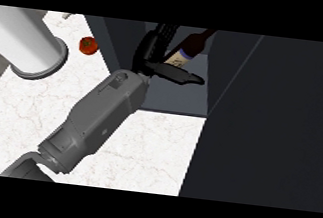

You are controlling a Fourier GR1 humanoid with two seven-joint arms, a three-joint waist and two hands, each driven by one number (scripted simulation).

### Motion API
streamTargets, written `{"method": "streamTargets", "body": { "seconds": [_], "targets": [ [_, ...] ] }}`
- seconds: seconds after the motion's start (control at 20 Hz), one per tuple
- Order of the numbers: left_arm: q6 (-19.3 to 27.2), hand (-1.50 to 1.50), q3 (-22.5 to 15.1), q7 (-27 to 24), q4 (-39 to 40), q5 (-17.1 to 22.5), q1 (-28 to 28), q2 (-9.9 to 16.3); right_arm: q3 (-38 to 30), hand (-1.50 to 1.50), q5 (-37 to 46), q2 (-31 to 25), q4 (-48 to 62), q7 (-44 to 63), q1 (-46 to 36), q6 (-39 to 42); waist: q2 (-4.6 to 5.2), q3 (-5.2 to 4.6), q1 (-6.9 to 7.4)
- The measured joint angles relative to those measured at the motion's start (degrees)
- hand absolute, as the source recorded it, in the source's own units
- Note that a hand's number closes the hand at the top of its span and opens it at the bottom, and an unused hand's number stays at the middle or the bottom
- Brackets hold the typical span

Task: Pick up the wine, place it into the cabinet and close the cabinet

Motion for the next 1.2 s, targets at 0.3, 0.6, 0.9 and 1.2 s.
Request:
{"method": "streamTargets", "body": {
  "seconds": [0.3,0.6,0.9,1.2],
  "targets": [
    [6.97,-1.50,-7.54,6.35,-17.98,-0.52,8.11,-0.47,0.92,-1.50,0.35,-0.31,0.30,0.66,-1.93,-0.70,-0.29,0.02,0.51],
    [18.68,-1.50,-15.27,11.00,-35.22,-1.44,17.66,0.39,3.37,-1.50,1.71,0.15,-0.15,0.63,-2.49,-1.60,0.07,0.06,0.16],
    [29.41,-1.50,-22.41,13.16,-48.34,-2.84,26.49,0.56,4.70,-1.50,3.03,0.21,-0.49,0.84,-3.22,-2.34,0.40,0.10,-0.21],
    [33.60,1.50,-27.27,13.64,-62.06,-5.39,36.91,1.17,4.54,-1.50,3.75,-0.15,-0.94,1.46,-3.62,-2.82,0.39,0.04,-0.27]
  ]
}}
